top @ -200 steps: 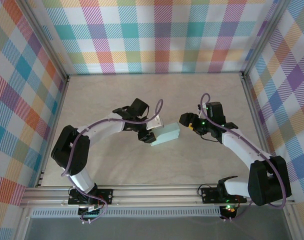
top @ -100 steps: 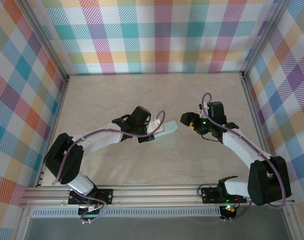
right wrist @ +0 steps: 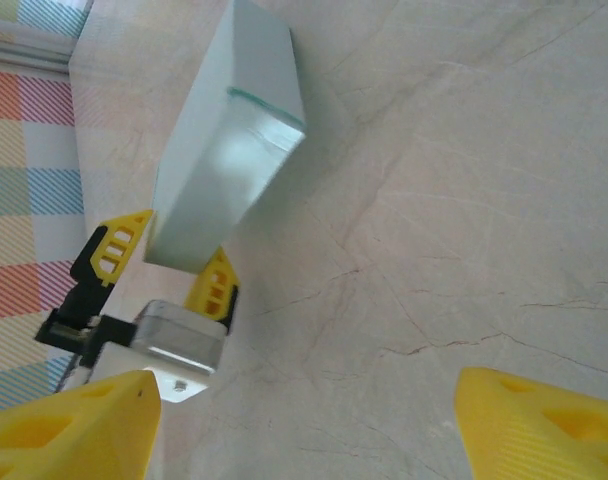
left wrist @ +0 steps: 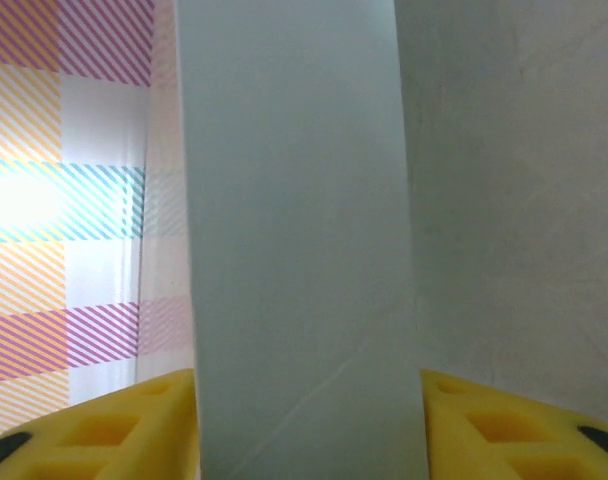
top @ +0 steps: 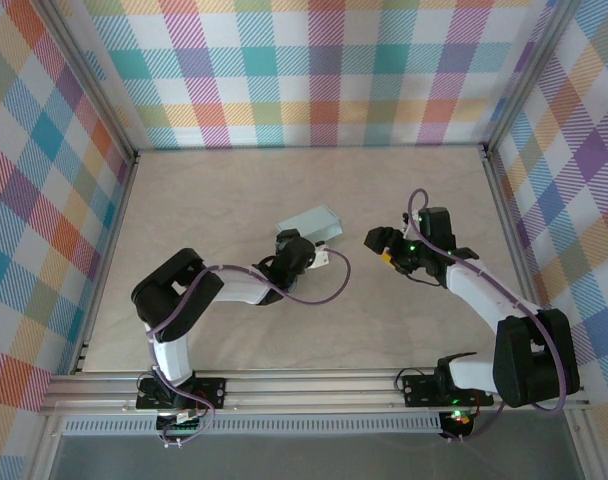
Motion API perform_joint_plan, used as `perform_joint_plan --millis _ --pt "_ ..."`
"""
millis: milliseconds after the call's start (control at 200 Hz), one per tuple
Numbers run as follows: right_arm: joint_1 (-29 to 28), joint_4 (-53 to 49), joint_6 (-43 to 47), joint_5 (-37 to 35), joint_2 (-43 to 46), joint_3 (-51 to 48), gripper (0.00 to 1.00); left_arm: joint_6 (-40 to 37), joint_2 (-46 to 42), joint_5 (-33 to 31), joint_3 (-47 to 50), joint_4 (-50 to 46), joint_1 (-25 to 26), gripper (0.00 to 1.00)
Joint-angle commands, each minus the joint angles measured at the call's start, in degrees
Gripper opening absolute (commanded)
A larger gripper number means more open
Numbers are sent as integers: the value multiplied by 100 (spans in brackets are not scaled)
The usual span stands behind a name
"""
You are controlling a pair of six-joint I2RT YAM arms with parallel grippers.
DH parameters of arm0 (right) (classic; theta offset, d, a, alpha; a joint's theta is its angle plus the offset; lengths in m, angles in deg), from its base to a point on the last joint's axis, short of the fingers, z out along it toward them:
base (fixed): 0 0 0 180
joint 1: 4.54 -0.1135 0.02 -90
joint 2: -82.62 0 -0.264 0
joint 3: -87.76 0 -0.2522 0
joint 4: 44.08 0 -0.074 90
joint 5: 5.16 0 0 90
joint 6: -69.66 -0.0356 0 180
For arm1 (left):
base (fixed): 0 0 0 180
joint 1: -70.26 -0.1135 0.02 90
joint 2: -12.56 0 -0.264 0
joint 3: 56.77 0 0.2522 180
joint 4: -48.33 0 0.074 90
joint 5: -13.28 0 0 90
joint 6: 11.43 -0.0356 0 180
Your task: Fold the paper box
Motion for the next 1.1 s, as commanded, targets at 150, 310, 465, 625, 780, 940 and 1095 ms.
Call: perform_joint_plan --millis 150,310,465,625,780,940,1095 --pt "95 182 -44 179 -90 -5 77 1101 -1133 902 55 -994 -54 95" --pt "131 143 299 20 -6 -4 78 3021 -2329 2742 173 -1816 -787 100" --pt "206 93 1139 -720 193 89 94 4658 -3248 3197 512 -1975 -1658 100" --pt "293 245 2091 -2161 389 192 100 5543 -4057 2743 1185 -1905 -2370 100" --pt "302 516 3223 -3894 529 110 100 5756 -4792 2134 1816 -1746 -3024 100" --pt "417 2639 4028 -4452 364 -948 100 5736 -4323 2418 2262 -801 -3600 100" --pt "792 4096 3948 -3897 -323 -1473 100 5761 -3347 2633 2463 435 -3813 100"
